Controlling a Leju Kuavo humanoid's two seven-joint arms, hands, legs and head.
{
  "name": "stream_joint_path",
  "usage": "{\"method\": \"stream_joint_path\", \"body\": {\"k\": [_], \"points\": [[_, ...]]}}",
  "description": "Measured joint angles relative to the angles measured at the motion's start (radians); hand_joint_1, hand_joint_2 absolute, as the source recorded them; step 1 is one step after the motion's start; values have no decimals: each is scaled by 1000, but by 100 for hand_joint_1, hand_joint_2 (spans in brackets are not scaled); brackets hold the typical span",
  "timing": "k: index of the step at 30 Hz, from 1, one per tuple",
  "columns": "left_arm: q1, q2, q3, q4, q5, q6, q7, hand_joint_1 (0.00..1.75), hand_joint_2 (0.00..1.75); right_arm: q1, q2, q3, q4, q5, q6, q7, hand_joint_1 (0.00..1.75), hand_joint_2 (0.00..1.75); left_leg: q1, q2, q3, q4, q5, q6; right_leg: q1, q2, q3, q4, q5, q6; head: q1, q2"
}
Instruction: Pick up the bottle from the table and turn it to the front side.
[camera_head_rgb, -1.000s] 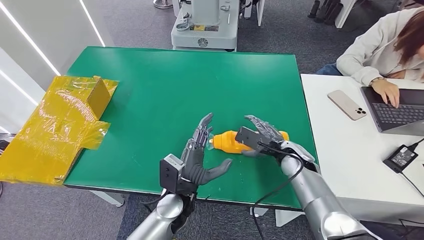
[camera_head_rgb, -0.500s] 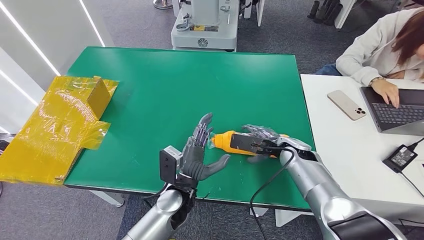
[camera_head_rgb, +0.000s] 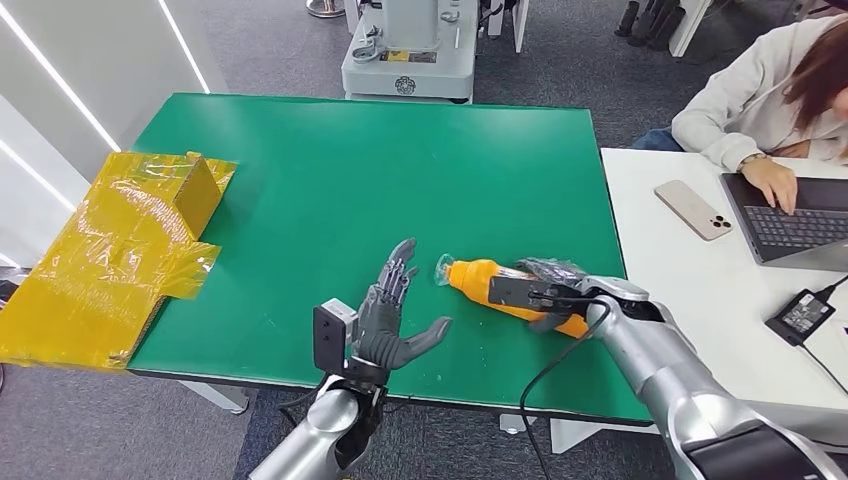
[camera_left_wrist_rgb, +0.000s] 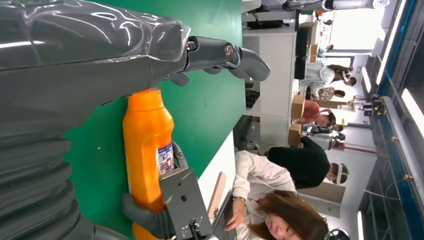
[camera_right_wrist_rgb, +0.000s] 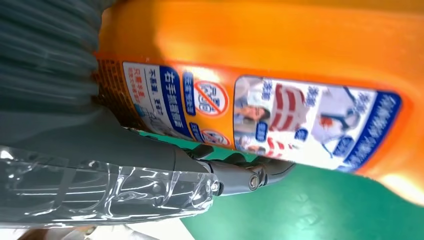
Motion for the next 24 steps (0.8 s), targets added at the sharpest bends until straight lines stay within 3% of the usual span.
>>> {"method": "stream_joint_path", "body": {"k": [6, 7, 10, 11, 19, 24], "points": [[-1, 0, 0, 6, 10, -9, -5, 0, 175, -6, -12, 19, 7, -9, -2, 9, 24, 175, 0, 0, 0, 0, 0, 0, 0, 0, 0, 0, 0, 0, 0, 0], [-1, 0, 0, 6, 10, -12, -5, 0, 175, -7, -13, 21, 8, -13, 0, 8, 45, 175, 0, 0, 0, 0, 0, 0, 0, 0, 0, 0, 0, 0, 0, 0], [-1, 0, 0, 6, 9, -16, -2, 0, 175, -9, -16, 27, 9, -18, 3, 5, 157, 175, 0, 0, 0, 0, 0, 0, 0, 0, 0, 0, 0, 0, 0, 0], [-1, 0, 0, 6, 8, -16, -1, 0, 175, -9, -17, 29, 9, -20, 3, 4, 173, 175, 0, 0, 0, 0, 0, 0, 0, 0, 0, 0, 0, 0, 0, 0], [-1, 0, 0, 6, 7, -22, 8, 0, 175, -8, -19, 35, 10, -33, -12, 8, 173, 175, 0, 0, 0, 0, 0, 0, 0, 0, 0, 0, 0, 0, 0, 0], [-1, 0, 0, 6, 7, -23, 10, 0, 175, -8, -19, 35, 10, -37, -14, 11, 149, 175, 0, 0, 0, 0, 0, 0, 0, 0, 0, 0, 0, 0, 0, 0]]}}
